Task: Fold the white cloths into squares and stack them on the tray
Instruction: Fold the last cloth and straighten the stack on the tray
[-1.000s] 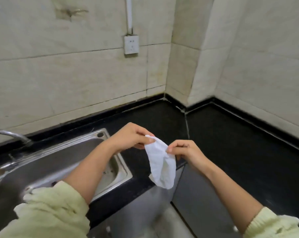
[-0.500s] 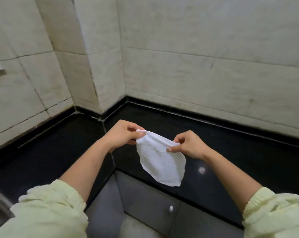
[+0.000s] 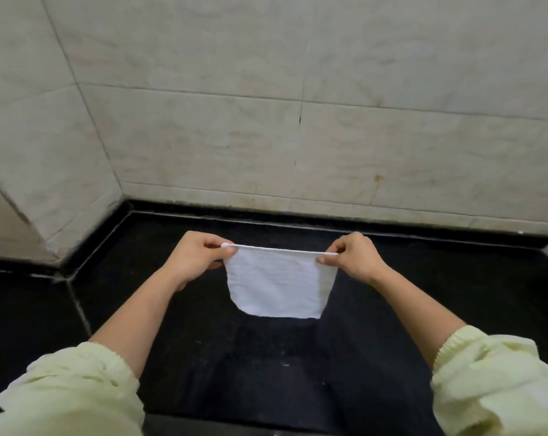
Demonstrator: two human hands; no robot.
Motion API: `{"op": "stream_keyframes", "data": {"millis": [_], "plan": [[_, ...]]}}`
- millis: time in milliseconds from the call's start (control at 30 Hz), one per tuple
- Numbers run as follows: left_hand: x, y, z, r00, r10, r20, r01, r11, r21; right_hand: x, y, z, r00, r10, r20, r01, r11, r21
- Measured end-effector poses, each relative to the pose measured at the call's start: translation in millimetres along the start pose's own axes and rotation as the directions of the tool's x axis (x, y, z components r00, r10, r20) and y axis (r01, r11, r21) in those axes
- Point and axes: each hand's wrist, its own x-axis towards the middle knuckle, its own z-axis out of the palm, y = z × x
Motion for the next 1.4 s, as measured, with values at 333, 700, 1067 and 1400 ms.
{"op": "stream_keyframes", "data": {"millis": [333,700,1067,1400], "plan": [[77.9,-29.4,-4.0,0.959,-0.128,0.252,0.178,0.966,-0.189,50.5,22.1,4.5,0.993,0.102,0.065,-0.113,0.970,0.215],[57.0,-117.3,10.9,0.634,-0.515,0.576,0.582,0.809,0.083,25.3,80.4,62.4,0.762,0.296,0.576,-0.444,0.886,0.132],[70.1,-132.1,39.5,0.517,-0.604,0.607,0.584,0.767,0.265,25.2,103.1,93.7,0.637,0.378,0.672,-0.474,0.879,-0.045],[92.2,-135.9,92.6,0.869,-0.495,0.014,0.494,0.868,0.050,34.8,108.2,110.9,0.640,0.358,0.679,-0.387,0.915,-0.118]]}}
